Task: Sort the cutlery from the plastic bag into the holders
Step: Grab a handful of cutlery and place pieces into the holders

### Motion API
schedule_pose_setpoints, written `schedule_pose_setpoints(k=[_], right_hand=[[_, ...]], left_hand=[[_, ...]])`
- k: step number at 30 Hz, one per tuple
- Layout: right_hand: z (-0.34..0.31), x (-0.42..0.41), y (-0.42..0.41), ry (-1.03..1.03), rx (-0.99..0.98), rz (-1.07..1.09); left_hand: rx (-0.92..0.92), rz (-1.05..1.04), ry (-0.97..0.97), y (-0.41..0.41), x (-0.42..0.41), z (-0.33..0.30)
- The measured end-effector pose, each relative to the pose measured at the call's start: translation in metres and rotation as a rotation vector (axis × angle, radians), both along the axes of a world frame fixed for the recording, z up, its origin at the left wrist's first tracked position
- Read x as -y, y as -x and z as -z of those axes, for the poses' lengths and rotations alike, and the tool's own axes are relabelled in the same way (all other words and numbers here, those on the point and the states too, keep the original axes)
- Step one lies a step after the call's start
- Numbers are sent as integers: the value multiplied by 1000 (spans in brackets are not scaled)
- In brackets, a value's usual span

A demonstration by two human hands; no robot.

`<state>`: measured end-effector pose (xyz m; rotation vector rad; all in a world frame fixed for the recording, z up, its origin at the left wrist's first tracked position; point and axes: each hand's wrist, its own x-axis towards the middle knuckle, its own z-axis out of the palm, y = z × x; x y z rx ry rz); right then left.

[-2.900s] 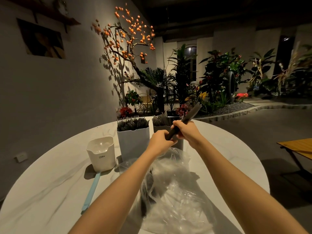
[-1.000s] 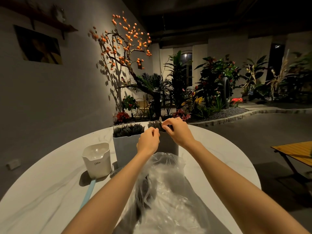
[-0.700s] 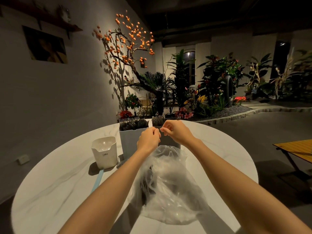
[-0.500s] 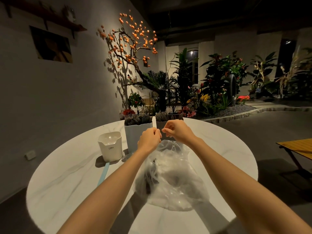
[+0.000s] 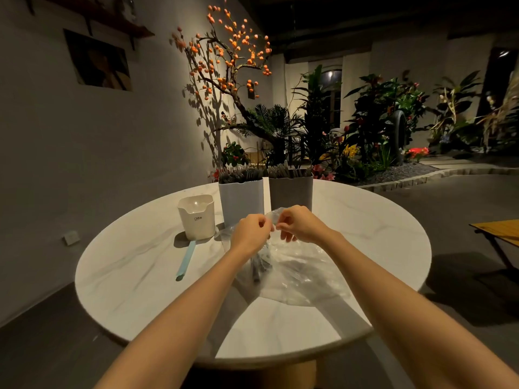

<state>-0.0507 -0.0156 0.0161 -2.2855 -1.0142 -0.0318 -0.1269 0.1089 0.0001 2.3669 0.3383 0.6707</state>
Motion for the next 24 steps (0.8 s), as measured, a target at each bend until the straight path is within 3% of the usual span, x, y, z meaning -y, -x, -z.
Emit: schedule_pose_setpoints(k=[5,9,12,19,24], right_hand=[[14,0,4,128,-134,-32],[23,4,8,355,-159,-47],[31,2,5,373,-147,30],[37,5,2,285,4,283],[41,-6,11,45,-33,79]], left_hand=[[-188,-81,-166,8,0,10],[-377,-173,-355,12,1,18],[-444,-176,-331,13,-1,24],[-232,-272,-122,18,-4,28],[-97,-294,36,21,-12,41]])
